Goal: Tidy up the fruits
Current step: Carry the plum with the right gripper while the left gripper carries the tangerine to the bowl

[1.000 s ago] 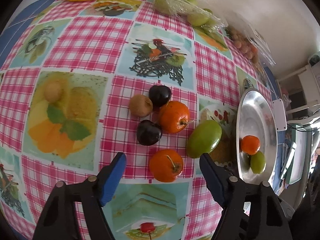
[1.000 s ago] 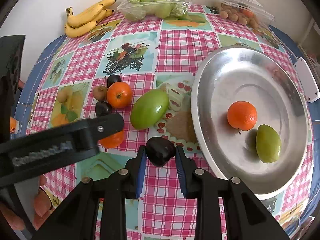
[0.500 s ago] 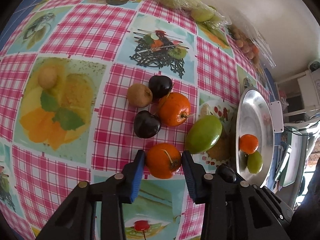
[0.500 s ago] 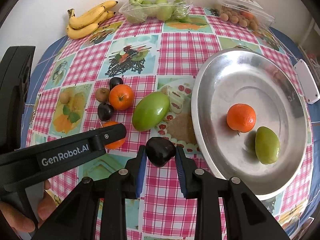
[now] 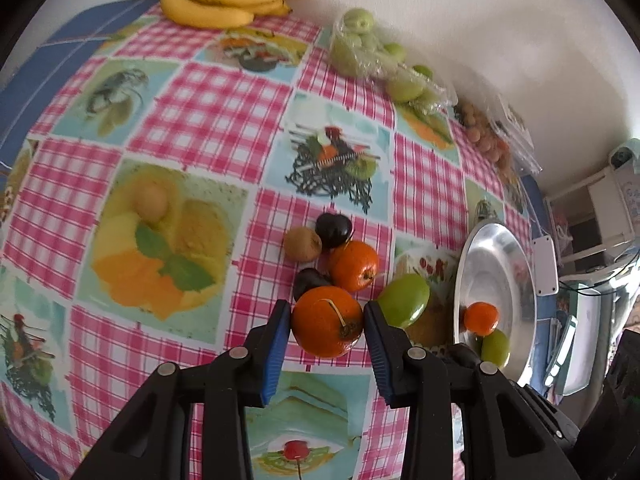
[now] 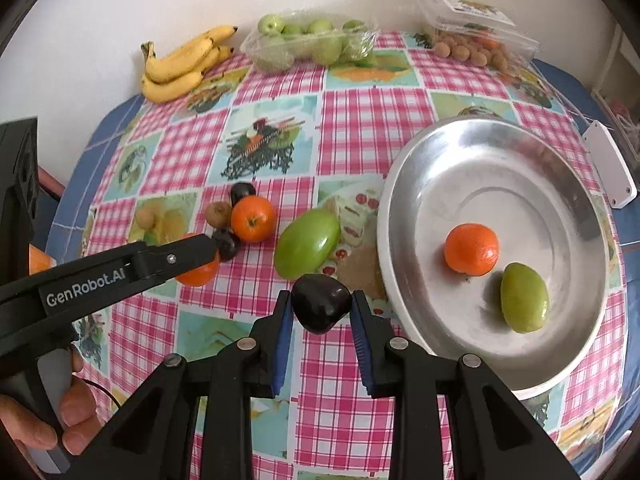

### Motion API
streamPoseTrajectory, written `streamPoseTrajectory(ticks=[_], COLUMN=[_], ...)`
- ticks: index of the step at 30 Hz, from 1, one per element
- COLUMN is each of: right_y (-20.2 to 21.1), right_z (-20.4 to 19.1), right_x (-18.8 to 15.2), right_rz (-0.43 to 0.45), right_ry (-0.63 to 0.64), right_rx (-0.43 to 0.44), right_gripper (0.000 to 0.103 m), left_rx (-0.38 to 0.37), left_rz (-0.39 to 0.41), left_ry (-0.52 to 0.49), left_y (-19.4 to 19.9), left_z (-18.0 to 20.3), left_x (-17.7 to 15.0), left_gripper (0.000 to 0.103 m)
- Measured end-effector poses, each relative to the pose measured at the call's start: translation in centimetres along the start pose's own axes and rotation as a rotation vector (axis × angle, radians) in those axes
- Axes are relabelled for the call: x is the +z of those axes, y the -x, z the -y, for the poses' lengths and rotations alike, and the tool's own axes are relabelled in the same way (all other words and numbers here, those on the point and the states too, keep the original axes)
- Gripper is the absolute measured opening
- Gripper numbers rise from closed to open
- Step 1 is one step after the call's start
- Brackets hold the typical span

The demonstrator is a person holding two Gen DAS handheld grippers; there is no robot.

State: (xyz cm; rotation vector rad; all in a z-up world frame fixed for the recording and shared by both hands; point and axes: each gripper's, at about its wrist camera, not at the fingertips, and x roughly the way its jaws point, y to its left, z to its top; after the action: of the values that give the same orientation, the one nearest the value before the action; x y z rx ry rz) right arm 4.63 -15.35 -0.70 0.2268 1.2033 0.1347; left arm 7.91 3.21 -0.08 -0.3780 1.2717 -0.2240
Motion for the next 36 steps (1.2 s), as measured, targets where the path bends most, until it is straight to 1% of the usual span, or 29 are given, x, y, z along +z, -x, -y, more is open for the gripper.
streamPoseTrajectory(ticks=[3,8,14,17,20,24,26,29,36], right_y=[0.5,1.1,2.3,2.7,3.1,3.6,3.8,3.5,2.2], right_z=[0.6,2.6,7.7,10.6,13.1,15.9,17.0,17.7,18.3], right_x=[0.3,0.9,1.5,1.5,1.4,1.1,1.0,1.0,1.1], right_rz=[0.013,0.026,0.054,0.064,0.079,0.092,0.099,0.097,0.064], right_ry=[-0.02,-0.088,-0.252,-0.343,-0.415,-0.495,-0.516,-0.514,-0.521], right_rx=[0.003,-0.023,-0.054,-0.067,-0.105,-0.136,-0.171,-0.222,-0.2], right_gripper=[0.03,0.03,0.03,0.03,0.03,0.03,0.03,0.03,0.03], left_rx=[0.003,0.017,0.028,0.032,0.03,0.024,0.022,0.021,0.033], left_rz=[0.013,0.014,0.016,0.008,-0.007,-0.013,-0.014,-0.02,-0.036], left_ry=[-0.004,-0.01,-0.045,-0.084,-0.118,-0.173,-0.198,-0.241,-0.29], left_y=[0.2,0.0,-0.4,-0.7,-1.2,-1.8,-2.0,-2.8,-5.3], left_z=[0.4,0.8,2.4,3.9,5.6,8.8,10.3,12.9,16.6], left_x=[0.0,0.0,0.1,-0.1,-0.1,0.1,0.2,0.5,0.7], left_gripper=[0.04,0.04,0.04,0.04,0.04,0.04,0.04,0.04,0.04])
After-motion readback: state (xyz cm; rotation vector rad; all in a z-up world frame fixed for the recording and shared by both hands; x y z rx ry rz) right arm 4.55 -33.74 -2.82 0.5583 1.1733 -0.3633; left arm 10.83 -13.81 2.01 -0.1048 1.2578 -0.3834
